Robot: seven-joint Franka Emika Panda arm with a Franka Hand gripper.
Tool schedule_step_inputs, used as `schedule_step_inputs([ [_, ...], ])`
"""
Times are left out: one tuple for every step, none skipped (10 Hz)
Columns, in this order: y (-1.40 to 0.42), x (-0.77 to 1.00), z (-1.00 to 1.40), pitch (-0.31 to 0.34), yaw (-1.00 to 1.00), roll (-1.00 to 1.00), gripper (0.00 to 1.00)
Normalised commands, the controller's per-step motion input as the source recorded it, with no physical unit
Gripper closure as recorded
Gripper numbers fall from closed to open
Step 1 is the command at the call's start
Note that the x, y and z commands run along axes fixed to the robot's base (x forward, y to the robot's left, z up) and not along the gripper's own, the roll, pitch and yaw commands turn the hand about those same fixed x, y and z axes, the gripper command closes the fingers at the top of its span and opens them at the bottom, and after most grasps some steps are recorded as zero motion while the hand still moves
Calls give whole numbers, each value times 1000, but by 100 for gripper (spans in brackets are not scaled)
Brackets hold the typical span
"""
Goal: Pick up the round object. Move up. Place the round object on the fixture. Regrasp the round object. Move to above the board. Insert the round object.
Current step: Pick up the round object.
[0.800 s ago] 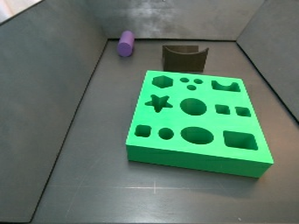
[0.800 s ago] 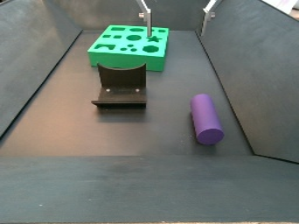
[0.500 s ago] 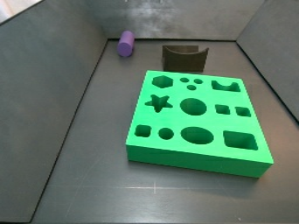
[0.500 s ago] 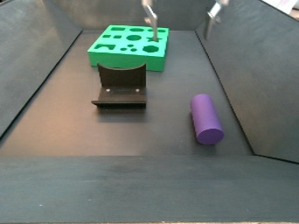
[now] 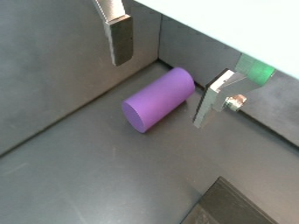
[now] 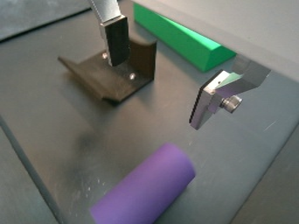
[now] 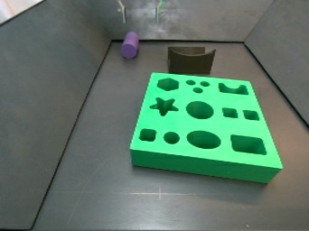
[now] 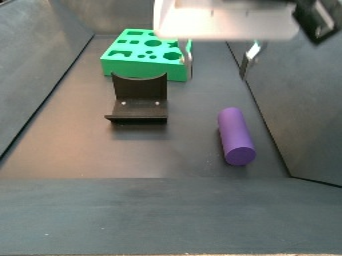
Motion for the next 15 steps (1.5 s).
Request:
schedule_step_inputs([
  [349, 0, -1000, -49, 0, 0, 0],
  [306, -6, -1000, -37, 0, 0, 0],
  [254, -77, -1000, -21, 0, 0, 0],
  [157, -180, -1000, -20, -34, 10, 0],
  [126, -291, -1000, -16, -49, 1, 0],
  [94, -317, -1000, -16, -51, 0, 0],
  [71, -289, -1000, -29, -49, 0, 0],
  [11, -203, -1000, -13, -43, 0, 0],
  [0, -86, -1000, -6, -37, 13, 0],
  [0, 0, -1000, 0, 0, 44, 0],
  [0, 0, 0, 4, 0, -14, 0],
  [0, 0, 0, -6, 0, 0, 0],
  [0, 0, 0, 0, 0, 16, 0],
  [0, 0, 0, 0, 0, 0, 0],
  [0, 0, 0, 0, 0, 0, 100],
])
